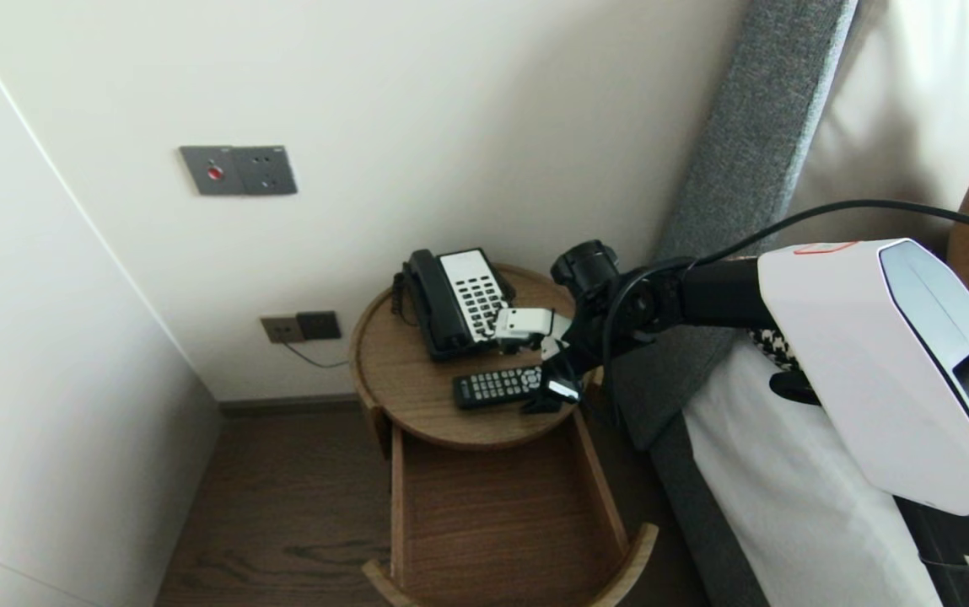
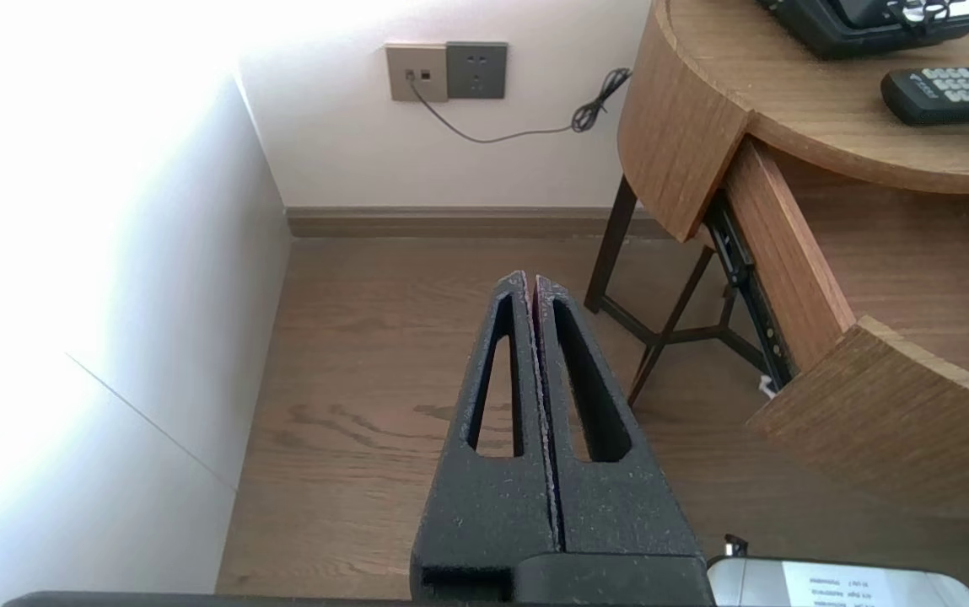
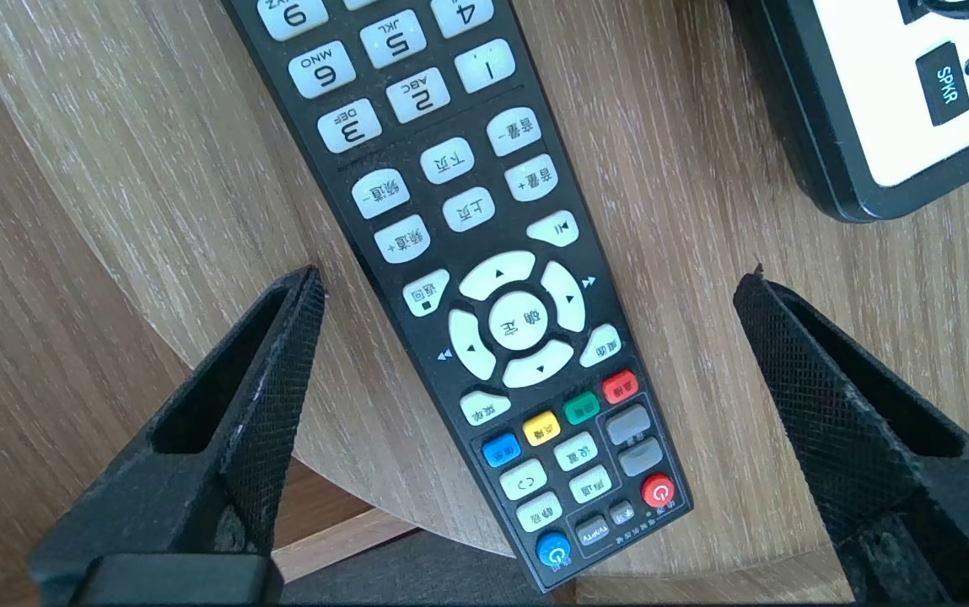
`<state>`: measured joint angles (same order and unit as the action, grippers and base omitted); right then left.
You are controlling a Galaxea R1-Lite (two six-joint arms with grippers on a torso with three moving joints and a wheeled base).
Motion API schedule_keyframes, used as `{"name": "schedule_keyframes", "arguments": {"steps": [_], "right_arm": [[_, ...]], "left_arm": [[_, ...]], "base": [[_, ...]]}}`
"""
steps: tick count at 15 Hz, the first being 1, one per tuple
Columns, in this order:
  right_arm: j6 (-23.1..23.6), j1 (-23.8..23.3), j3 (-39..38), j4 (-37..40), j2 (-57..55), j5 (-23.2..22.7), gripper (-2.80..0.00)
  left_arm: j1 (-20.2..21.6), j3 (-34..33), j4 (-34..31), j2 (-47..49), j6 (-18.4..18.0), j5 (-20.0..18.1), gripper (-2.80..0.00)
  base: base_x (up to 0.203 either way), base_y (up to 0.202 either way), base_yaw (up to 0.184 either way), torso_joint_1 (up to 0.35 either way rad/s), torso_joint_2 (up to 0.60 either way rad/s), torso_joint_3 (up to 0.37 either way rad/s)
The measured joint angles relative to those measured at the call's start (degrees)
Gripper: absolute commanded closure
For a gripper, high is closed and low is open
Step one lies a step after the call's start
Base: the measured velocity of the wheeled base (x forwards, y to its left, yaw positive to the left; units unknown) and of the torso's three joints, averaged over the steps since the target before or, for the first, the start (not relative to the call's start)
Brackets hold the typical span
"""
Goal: Put the remote controls on the table in the drawer one by one
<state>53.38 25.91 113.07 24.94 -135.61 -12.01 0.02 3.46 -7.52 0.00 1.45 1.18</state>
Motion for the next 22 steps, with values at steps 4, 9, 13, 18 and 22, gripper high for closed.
{"name": "schedule_keyframes", "arguments": {"steps": [4,9,13,18,22], "right_arm": [[-1.2,-0.2,0.0,0.2,0.1,0.0,-2.80],[-2.5,-0.2,0.1,0.2,-0.1,-0.1,-2.80],[-3.6,0.0,0.1,0.2,-0.1,-0.2,-2.80],[-4.5,0.9,0.0,0.1,0.0,-0.2,-2.80],[-4.6,1.2,0.0,0.1,-0.2,-0.1,-2.80]], "left_arm": [[0.0,0.0,0.0,0.0,0.0,0.0,0.00],[0.0,0.0,0.0,0.0,0.0,0.0,0.00],[0.0,0.0,0.0,0.0,0.0,0.0,0.00],[0.0,0.0,0.0,0.0,0.0,0.0,0.00],[0.0,0.0,0.0,0.0,0.0,0.0,0.00]], "base": [[0.000,0.000,0.000,0.000,0.00,0.000],[0.000,0.000,0.000,0.000,0.00,0.000],[0.000,0.000,0.000,0.000,0.00,0.000],[0.000,0.000,0.000,0.000,0.00,0.000],[0.000,0.000,0.000,0.000,0.00,0.000]]}}
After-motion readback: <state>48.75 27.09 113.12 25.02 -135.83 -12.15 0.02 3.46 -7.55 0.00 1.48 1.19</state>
